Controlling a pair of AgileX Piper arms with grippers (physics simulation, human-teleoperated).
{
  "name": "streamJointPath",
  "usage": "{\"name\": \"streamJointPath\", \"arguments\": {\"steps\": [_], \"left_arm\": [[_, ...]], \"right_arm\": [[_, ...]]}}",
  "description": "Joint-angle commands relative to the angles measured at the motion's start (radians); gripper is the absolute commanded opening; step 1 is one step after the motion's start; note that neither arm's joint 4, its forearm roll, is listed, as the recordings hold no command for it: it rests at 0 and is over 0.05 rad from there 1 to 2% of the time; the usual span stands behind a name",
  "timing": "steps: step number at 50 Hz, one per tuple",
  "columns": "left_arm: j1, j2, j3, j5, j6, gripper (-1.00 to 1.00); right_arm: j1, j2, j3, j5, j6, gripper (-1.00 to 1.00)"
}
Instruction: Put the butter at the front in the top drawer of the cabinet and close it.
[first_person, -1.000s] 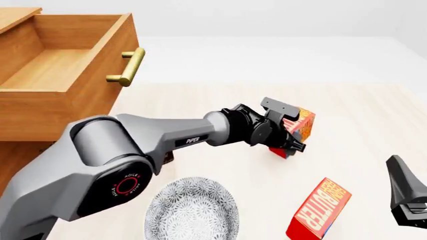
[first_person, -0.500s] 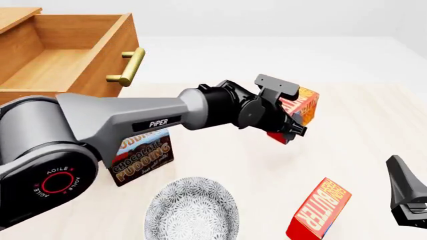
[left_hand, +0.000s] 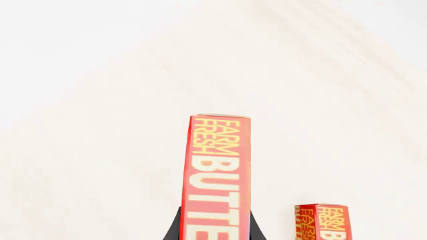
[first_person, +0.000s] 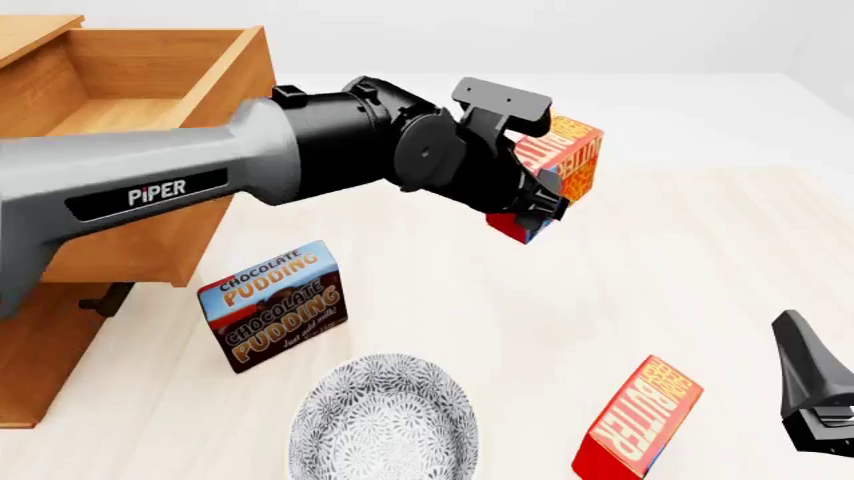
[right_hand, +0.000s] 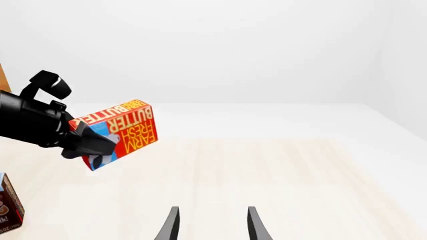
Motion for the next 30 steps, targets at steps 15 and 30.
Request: {"name": "streamJointPath", "arguments": {"steps": [15, 30], "left_arm": [[0.174, -0.272, -0.012, 0.226, 0.11, -1.0], [0.255, -0.328, -0.105, 0.392, 0.137, -1.0]], "right_arm": [[0.0, -0.003, 0.001, 0.002, 0.0, 1.0], [0.0, -0.003, 0.001, 0.002, 0.0, 1.0]]}}
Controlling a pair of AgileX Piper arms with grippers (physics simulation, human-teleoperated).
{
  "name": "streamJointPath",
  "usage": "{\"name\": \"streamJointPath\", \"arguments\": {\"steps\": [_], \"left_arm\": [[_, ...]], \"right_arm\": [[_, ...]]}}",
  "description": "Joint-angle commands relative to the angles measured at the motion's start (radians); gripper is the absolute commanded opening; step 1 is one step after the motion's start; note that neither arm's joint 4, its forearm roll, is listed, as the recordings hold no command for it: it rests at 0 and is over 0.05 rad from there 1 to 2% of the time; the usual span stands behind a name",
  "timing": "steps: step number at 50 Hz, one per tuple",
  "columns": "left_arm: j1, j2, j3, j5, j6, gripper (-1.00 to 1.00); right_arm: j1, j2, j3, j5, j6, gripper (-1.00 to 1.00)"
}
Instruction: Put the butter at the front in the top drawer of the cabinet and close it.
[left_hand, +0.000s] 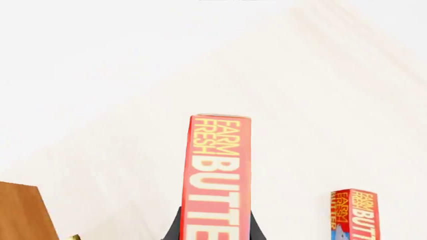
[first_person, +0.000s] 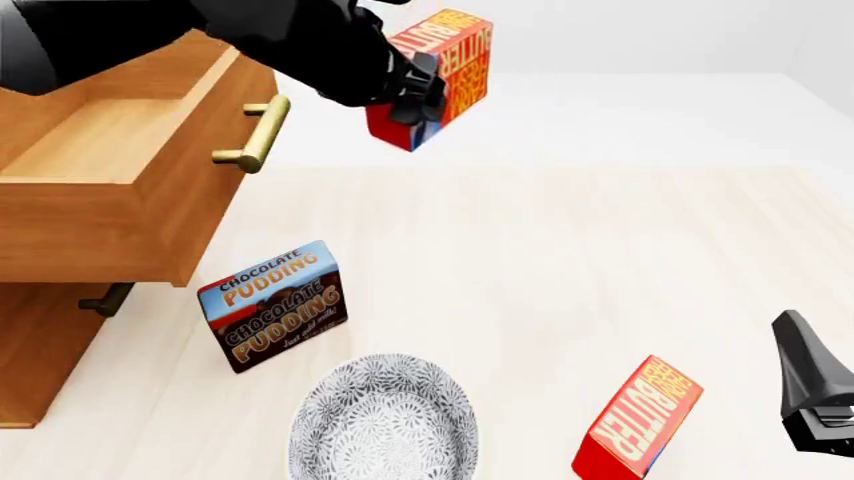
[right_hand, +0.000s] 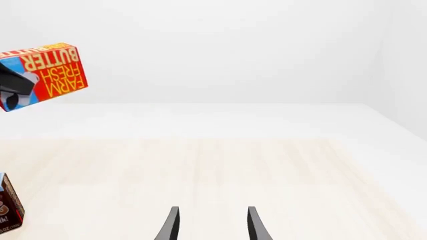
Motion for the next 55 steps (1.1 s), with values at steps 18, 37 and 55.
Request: {"name": "streamJointPath", "arguments": {"steps": [18, 37, 55], "left_arm": [[0.182, -0.133, -0.101, 0.186, 0.112, -1.0], [0.269, -0.198, -0.109, 0.249, 0.136, -1.0], [0.364, -0.249, -0.1, 0.284, 0.131, -1.0]], "right_arm": [[0.0, -0.002, 0.001, 0.002, 0.0, 1.0], [0.0, -0.003, 0.001, 0.002, 0.0, 1.0], [0.0, -0.002, 0.001, 0.002, 0.0, 1.0]]}}
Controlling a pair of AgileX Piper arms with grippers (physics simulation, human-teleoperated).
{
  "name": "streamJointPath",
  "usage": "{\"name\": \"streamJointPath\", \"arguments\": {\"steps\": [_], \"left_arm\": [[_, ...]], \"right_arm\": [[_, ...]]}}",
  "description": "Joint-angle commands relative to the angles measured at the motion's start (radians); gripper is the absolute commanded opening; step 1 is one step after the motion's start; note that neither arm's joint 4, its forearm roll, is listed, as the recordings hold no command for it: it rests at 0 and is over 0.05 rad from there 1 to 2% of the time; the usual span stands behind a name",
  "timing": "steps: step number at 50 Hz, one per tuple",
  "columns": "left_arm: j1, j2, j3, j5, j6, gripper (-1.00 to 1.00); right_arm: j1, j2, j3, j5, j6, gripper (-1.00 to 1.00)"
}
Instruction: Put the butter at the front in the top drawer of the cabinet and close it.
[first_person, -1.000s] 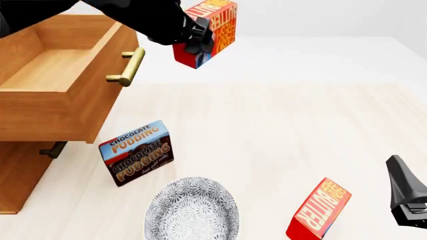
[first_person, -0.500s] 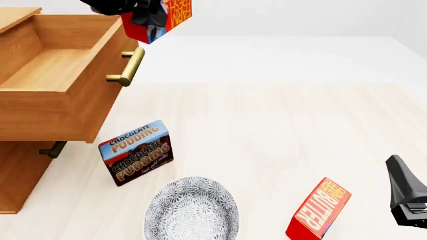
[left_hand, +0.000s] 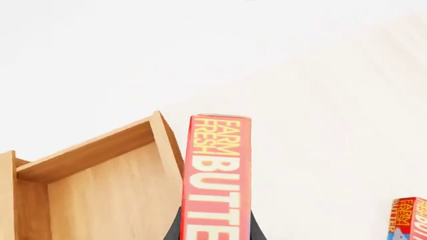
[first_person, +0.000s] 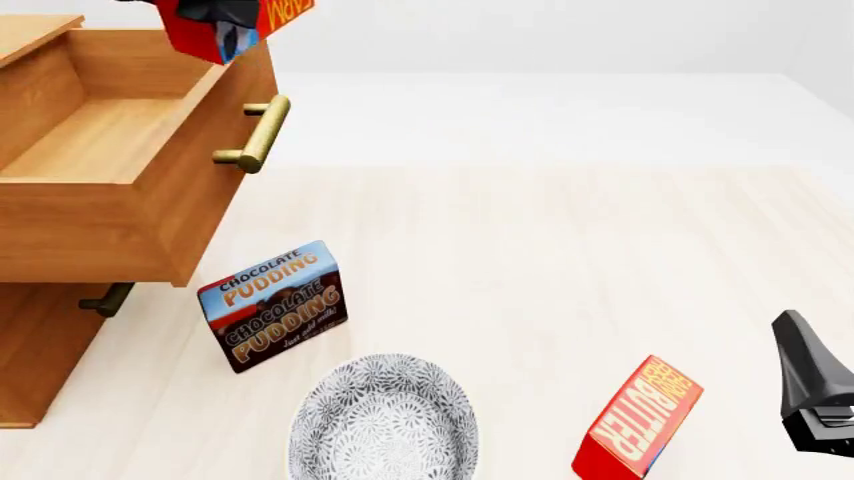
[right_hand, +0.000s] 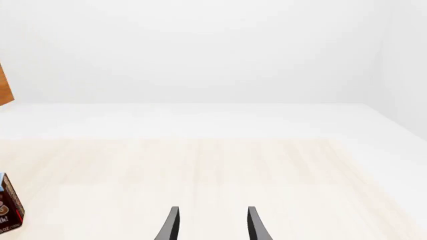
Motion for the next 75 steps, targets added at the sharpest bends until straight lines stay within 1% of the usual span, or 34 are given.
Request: {"name": "streamJointPath", "arguments": {"steps": [1, 10, 11, 15, 16, 19, 20, 26, 42, 45, 49, 52, 57, 65, 75], "left_arm": [[0.061, -0.045, -0.003, 0.016, 0.017, -1.0], [0.096, -0.064, 0.015, 0.019, 0.011, -1.0], [0.149, -0.085, 0.028, 0.022, 0.014, -1.0], [0.151, -0.095, 0.048, 0.02, 0.005, -1.0], [0.171, -0.11, 0.065, 0.017, 0.008, -1.0], [0.182, -0.121, 0.092, 0.01, 0.005, -1.0], [0.201, -0.136, 0.113, 0.006, -0.002, -1.0], [0.234, -0.171, 0.151, 0.003, -0.015, -1.0], [0.299, -0.22, 0.215, 0.007, -0.026, -1.0], [0.309, -0.232, 0.249, -0.001, -0.041, -1.0], [0.343, -0.246, 0.278, -0.003, -0.045, -1.0], [0.347, -0.248, 0.296, -0.001, -0.053, -1.0], [0.368, -0.247, 0.31, 0.005, -0.065, -1.0], [0.372, -0.234, 0.293, 0.028, -0.075, -1.0], [0.367, -0.199, 0.3, 0.006, -0.082, -1.0]], "right_arm": [[0.0, -0.002, 0.001, 0.002, 0.0, 1.0], [0.0, -0.002, 0.001, 0.002, 0.0, 1.0], [0.0, -0.003, 0.001, 0.002, 0.0, 1.0], [0.0, -0.002, 0.001, 0.002, 0.0, 1.0], [0.0, -0.002, 0.001, 0.002, 0.0, 1.0], [0.0, -0.002, 0.001, 0.002, 0.0, 1.0], [0.0, -0.003, 0.001, 0.002, 0.0, 1.0], [-0.001, -0.009, 0.001, 0.008, 0.0, 1.0], [-0.001, -0.009, 0.001, 0.008, 0.0, 1.0], [-0.001, -0.009, 0.001, 0.008, 0.0, 1.0], [-0.001, -0.009, 0.001, 0.008, 0.0, 1.0], [-0.001, -0.009, 0.001, 0.007, 0.0, 1.0], [-0.001, -0.009, 0.001, 0.007, 0.0, 1.0], [-0.001, -0.01, 0.001, 0.009, 0.0, 1.0], [-0.001, -0.011, 0.001, 0.009, 0.0, 1.0]]}}
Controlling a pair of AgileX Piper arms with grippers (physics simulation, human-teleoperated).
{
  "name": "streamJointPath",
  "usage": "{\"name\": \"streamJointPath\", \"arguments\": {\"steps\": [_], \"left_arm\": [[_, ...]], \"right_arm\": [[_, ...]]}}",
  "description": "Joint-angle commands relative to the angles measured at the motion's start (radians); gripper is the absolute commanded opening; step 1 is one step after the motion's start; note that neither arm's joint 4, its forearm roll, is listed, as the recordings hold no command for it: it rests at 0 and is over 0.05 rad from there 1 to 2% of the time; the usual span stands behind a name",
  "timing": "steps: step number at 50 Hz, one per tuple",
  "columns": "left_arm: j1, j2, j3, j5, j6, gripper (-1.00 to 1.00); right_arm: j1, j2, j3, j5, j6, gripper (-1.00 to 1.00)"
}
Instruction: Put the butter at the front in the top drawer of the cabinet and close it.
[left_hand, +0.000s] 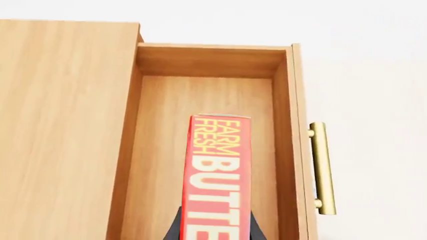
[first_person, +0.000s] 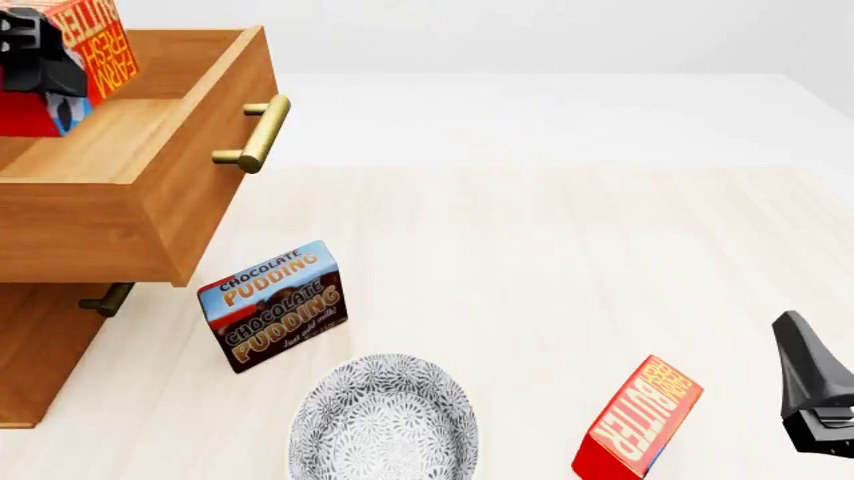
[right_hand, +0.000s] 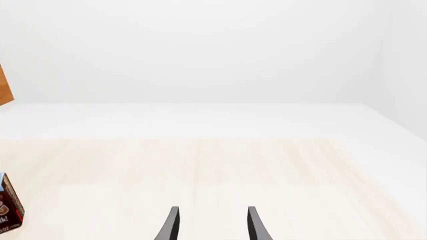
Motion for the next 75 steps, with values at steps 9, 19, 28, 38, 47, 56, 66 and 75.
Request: {"name": "streamJointPath", "arguments": {"steps": [9, 19, 28, 38, 47, 56, 66, 75], "left_arm": [[0.004, 0.051, 0.001, -0.042, 0.006, -1.0], [0.02, 0.085, 0.043, -0.109, 0.013, -1.0], [0.037, 0.108, 0.103, -0.169, 0.013, -1.0], [0.034, 0.129, 0.125, -0.213, 0.006, -1.0], [0.021, 0.135, 0.157, -0.257, -0.005, -1.0], [0.013, 0.141, 0.176, -0.27, -0.018, -1.0], [0.009, 0.147, 0.204, -0.291, -0.027, -1.0], [0.005, 0.147, 0.223, -0.298, -0.034, -1.0]], "right_arm": [[0.0, -0.002, 0.001, 0.001, 0.0, 1.0], [0.0, -0.002, 0.001, 0.001, 0.0, 1.0], [0.0, -0.002, 0.001, 0.001, 0.0, 1.0], [0.0, -0.002, 0.001, 0.001, 0.0, 1.0], [0.0, -0.002, 0.001, 0.001, 0.0, 1.0], [0.0, -0.002, 0.001, 0.001, 0.0, 1.0], [0.0, -0.002, 0.001, 0.001, 0.0, 1.0], [0.0, -0.002, 0.001, 0.001, 0.0, 1.0]]}}
